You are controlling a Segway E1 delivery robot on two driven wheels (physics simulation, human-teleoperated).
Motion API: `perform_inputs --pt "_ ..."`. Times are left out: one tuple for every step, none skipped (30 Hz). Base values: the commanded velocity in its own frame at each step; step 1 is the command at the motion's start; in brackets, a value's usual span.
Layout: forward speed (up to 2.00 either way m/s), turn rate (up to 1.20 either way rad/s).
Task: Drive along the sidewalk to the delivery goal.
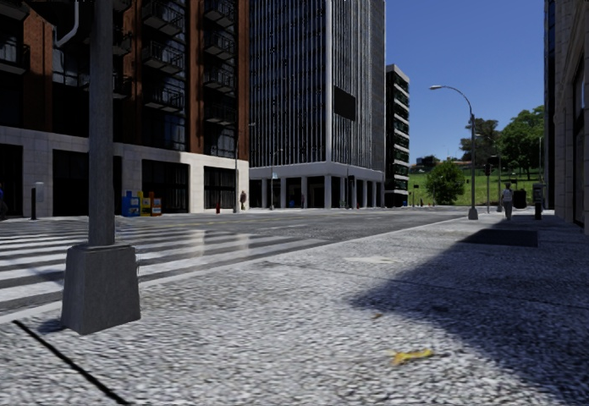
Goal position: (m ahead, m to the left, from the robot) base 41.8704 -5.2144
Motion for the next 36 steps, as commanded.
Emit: perform_inputs --pt "2.00 0.00" --pt "2.00 0.00" --pt "2.00 0.00" --pt "2.00 0.00" --pt "2.00 0.00" --pt "2.00 0.00" --pt "2.00 0.00" --pt "2.00 0.05" --pt "2.00 0.19" --pt "2.00 0.30" --pt "2.00 0.30" --pt "2.00 0.33" --pt "2.00 0.35" --pt "2.00 0.36" --pt "2.00 0.36" --pt "2.00 0.36" --pt "2.00 0.37" --pt "2.00 0.38" --pt "2.00 0.38" --pt "2.00 0.41" --pt "2.00 0.43" --pt "2.00 0.46" --pt "2.00 0.46" --pt "2.00 0.50" --pt "1.97 0.52" --pt "1.95 0.52" --pt "1.87 0.53" --pt "1.87 0.53" --pt "1.79 0.54" --pt "1.71 0.55" --pt "1.71 0.55" --pt "1.65 0.55" --pt "1.58 0.55" --pt "1.48 0.55" --pt "1.41 0.55" --pt "1.41 0.55"
